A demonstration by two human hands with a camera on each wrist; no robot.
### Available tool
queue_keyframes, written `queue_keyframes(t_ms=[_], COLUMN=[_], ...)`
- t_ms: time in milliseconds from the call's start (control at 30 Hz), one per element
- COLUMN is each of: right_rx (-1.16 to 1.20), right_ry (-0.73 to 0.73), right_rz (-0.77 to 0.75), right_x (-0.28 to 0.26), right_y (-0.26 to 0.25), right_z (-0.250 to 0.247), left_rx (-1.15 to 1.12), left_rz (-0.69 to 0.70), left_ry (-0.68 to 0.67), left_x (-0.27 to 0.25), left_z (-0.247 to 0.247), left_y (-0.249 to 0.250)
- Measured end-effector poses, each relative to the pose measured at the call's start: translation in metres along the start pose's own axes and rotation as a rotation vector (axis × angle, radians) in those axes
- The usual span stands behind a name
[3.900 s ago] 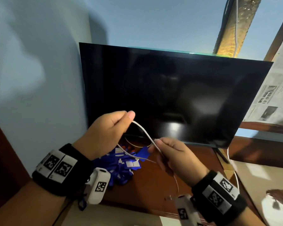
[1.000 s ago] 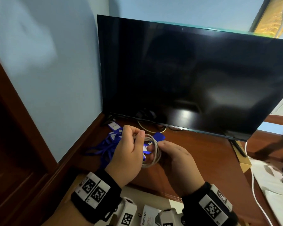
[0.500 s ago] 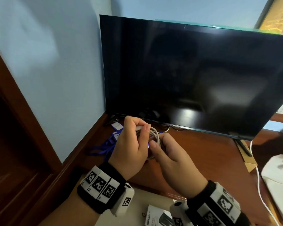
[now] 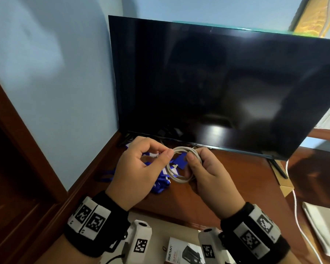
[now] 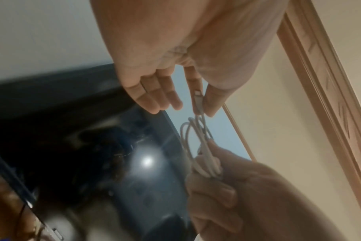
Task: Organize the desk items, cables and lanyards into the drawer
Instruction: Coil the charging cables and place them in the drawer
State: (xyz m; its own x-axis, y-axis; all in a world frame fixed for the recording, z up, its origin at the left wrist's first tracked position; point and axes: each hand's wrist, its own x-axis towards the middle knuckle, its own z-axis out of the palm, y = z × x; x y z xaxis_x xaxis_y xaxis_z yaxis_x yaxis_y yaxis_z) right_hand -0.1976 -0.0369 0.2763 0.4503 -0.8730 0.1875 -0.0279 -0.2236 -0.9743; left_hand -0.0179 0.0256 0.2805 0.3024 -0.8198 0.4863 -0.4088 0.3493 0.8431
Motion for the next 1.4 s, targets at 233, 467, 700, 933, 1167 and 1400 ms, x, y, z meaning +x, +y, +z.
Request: queue_keyframes(t_ms=[233,467,700,933,1167,1400], right_rx=[0.127,0.113,0.020,-0.099,-0.002,0.077], right_ry=[-0.084,-0.177,-0.129,-0.070,-0.101,-0.152], right_rz=[0.108,0.117,0.067,0.158,0.166,0.096], right_x=[-0.006,-0.012,-0.011,-0.010,-0.013,-0.012], right_y=[-0.009,-0.004,-0.001,0.011,0.012,0.007], right_z=[0.000,-0.006,-0.013,-0.015,-0.013,-0.021], left_rx=[0.113,0.001,-0.202,0.338,0.193,0.075], left_rz=[-0.154,-0.383,-0.414,-0.003,-0.298,-0.286], left_ry=[-0.050,-0.247,-0.322,-0.107,-0.162,-0.282], left_x=[-0.007,0.000,-0.001,-0.006,-0.008,-0.010], left_z=[-0.003,-0.006,0.000,0.005,0.019,0.028], left_y=[0.002,-0.003,-0.006,-0.002,0.008,-0.006])
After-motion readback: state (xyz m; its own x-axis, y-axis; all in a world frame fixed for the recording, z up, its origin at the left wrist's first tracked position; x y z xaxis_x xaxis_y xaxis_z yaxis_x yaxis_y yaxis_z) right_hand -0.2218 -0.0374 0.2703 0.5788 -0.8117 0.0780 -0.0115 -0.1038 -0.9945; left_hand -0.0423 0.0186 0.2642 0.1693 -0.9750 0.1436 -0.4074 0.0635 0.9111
